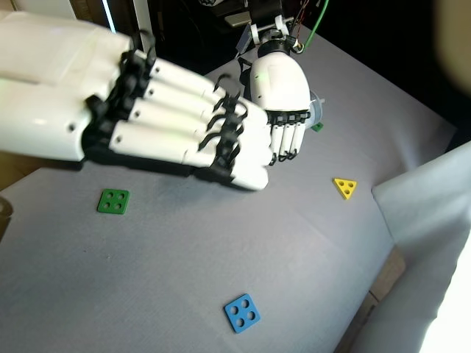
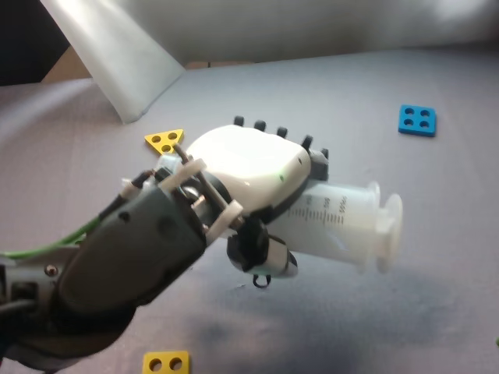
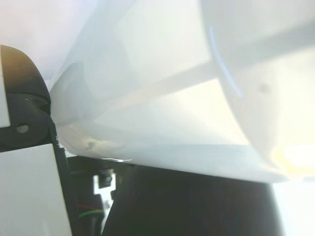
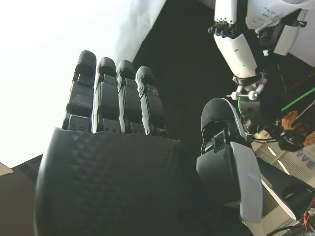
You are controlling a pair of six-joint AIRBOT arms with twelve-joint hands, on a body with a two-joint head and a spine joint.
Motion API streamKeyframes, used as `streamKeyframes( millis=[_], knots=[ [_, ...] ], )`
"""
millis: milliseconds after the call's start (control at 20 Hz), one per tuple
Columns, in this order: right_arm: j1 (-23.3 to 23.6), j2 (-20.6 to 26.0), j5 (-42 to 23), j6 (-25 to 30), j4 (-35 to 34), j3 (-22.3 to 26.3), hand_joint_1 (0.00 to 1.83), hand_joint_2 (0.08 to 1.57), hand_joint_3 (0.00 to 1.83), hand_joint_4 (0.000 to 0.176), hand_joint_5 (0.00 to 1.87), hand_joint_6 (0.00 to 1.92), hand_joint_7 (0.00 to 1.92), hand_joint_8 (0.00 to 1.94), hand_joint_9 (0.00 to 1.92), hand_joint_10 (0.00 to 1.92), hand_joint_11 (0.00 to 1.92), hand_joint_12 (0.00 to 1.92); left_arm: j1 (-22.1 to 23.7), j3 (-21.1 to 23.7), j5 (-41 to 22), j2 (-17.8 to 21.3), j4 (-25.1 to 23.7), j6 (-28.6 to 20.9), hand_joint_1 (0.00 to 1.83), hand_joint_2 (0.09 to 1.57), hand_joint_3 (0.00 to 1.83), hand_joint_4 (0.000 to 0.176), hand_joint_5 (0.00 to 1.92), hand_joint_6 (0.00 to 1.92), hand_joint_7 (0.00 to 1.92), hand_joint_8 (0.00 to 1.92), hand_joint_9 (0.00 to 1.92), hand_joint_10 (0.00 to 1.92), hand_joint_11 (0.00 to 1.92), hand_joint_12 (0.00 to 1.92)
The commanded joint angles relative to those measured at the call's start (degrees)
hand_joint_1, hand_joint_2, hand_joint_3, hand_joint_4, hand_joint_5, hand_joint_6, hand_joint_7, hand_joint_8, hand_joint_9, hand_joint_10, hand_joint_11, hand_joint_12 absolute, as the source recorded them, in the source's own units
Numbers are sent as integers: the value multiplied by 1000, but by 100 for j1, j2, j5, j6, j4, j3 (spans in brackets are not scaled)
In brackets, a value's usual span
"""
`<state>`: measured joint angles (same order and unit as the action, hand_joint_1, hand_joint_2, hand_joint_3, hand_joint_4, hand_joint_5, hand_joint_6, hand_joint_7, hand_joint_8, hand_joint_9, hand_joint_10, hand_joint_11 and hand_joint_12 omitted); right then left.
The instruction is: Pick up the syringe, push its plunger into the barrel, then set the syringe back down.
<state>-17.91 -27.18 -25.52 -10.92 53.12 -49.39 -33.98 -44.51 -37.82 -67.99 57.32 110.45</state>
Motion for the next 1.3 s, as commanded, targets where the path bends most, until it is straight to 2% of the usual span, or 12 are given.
streamKeyframes(
  millis=[0,100,300,350,400,450,500,900,1250],
  knots=[
    [51,-28,-593,15,161,15,0,1306,2,0,173,2,155,4,111,4,0,350,-23,-21,-418,-32,-433,-107,1342,1144,2,0,974,827,867,1279,816,1302,703,1278],
    [45,-39,-727,15,543,39,0,1304,0,0,172,0,153,0,112,2,0,350,-170,-63,-479,-104,-642,-353,1360,1161,0,0,931,872,840,1311,786,1390,673,1290],
    [45,-40,-724,380,542,71,0,1302,0,0,151,1,140,2,100,2,0,311,-473,-142,-590,-296,-1010,-859,1359,1169,0,0,928,871,813,1341,774,1413,663,1289],
    [40,-39,-714,380,543,102,0,1302,0,0,153,3,141,3,100,3,0,302,-541,-139,-634,-330,-1069,-953,1262,1150,0,0,1000,803,851,1353,787,1191,670,1284],
    [38,-37,-712,379,543,129,0,1302,0,0,166,9,149,7,107,5,0,300,-597,-124,-686,-348,-1116,-1022,1242,1146,0,0,1012,791,852,1364,794,1115,663,1306],
    [39,-36,-712,379,543,147,0,1301,0,0,171,10,154,8,110,6,0,300,-642,-109,-711,-362,-1130,-1055,1333,1169,1,0,957,835,801,1375,758,1370,658,1317],
    [40,-35,-712,378,543,161,0,1302,0,0,162,6,140,1,98,1,0,299,-689,-90,-748,-377,-1138,-1082,1350,1179,1,0,924,878,787,1391,742,1434,649,1323],
    [38,-35,-691,378,545,165,0,1304,1,0,131,0,124,0,95,0,0,296,-880,-43,-873,-445,-1252,-1220,1358,1171,0,0,924,890,814,1344,764,1408,652,1290],
    [40,-33,-691,378,548,166,0,1304,0,0,140,2,127,1,92,1,0,288,-899,-34,-918,-446,-1251,-1248,1354,1182,0,0,844,1009,818,1343,765,1411,650,1223]
  ],
)
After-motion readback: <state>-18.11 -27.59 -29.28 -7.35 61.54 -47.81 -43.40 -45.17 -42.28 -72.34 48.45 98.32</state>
